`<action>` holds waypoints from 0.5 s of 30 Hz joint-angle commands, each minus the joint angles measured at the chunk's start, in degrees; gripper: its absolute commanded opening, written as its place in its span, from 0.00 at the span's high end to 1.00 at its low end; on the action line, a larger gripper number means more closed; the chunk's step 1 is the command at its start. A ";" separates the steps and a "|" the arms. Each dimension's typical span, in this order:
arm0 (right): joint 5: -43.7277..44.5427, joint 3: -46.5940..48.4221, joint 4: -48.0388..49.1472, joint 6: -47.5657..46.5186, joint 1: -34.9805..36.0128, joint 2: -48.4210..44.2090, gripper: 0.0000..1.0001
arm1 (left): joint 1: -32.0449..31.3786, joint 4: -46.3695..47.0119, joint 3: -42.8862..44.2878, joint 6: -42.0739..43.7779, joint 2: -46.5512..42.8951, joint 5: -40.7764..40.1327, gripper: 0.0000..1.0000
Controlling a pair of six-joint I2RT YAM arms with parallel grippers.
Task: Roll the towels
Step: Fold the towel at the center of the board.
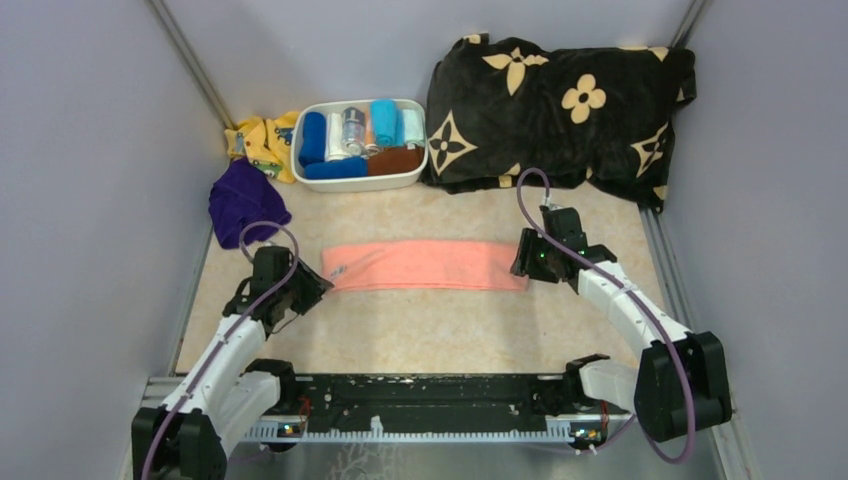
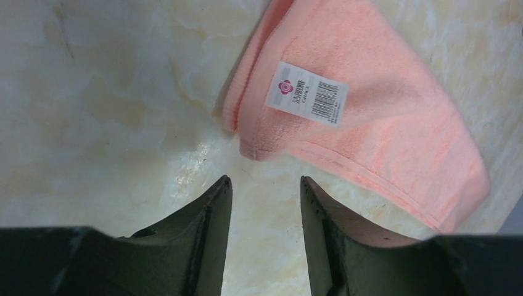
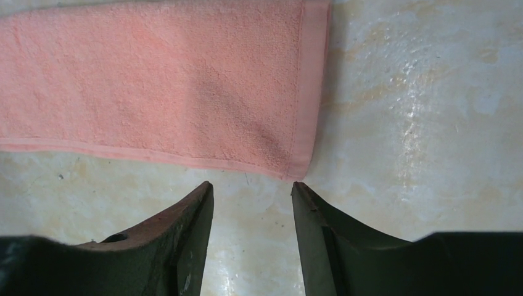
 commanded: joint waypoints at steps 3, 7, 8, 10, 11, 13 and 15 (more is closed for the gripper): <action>-3.51 -2.47 9.75 1.61 -1.13 -0.96 0.50 | 0.39 7.83 -4.53 -7.97 -0.30 -0.97 0.54; -5.36 -3.18 12.49 2.01 -1.39 -0.17 0.50 | 0.39 12.86 -6.89 -11.64 0.25 -0.35 0.57; -5.87 -3.65 13.20 2.25 -1.46 -0.05 0.50 | 0.39 14.07 -7.27 -12.36 0.52 -0.19 0.57; -6.80 -4.41 14.80 2.86 -1.51 0.29 0.50 | 0.39 15.35 -7.61 -13.71 1.30 -0.17 0.57; -7.35 -4.78 15.55 3.19 -1.52 0.51 0.50 | 0.39 15.98 -7.63 -13.88 1.71 -0.24 0.57; -8.40 -5.46 17.08 3.80 -1.62 0.97 0.50 | 0.39 16.39 -7.77 -14.41 2.45 -0.58 0.57; -9.54 -6.04 18.82 4.56 -1.61 1.51 0.51 | 0.39 16.83 -7.93 -14.71 3.04 -1.16 0.56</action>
